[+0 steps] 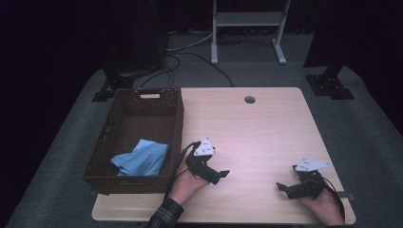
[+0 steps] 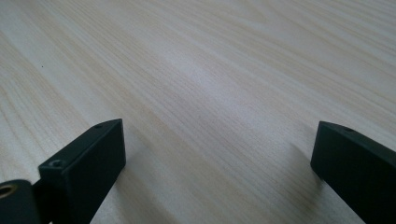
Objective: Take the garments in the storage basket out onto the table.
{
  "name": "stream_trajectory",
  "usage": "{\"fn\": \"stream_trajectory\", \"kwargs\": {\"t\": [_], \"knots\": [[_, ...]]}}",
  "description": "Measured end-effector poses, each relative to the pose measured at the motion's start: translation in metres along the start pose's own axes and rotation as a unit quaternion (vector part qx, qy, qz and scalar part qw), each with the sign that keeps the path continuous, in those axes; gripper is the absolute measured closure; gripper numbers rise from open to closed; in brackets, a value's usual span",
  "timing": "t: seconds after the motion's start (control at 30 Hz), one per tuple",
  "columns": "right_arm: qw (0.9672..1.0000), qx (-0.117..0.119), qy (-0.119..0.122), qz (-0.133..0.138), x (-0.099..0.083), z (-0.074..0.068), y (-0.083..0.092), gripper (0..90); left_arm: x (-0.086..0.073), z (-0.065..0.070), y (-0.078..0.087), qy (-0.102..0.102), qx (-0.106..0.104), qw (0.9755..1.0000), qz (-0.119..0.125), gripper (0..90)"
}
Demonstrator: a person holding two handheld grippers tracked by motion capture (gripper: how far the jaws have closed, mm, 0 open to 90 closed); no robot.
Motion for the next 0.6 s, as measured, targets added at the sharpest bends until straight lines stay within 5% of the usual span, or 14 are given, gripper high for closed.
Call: {"fn": "stream_trajectory", "kwargs": {"t": [0.6], "knots": [[1.0000,0.000,0.000,0.000,0.0000,0.0001,0.0000,2.1,0.0060,-0.0070,0.0010,0.001,0.008,1.0000,-0.002,0.0]]}}
Point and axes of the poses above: each handheld gripper's, and its own axes: y roughly backward along the jaws, x roughly out of its top, z roughly to its right, the point moved 6 cm from there along -y, roughly forward along the jaws, and after that the axes turned 15 degrees about -y, right-handed, at the moved point
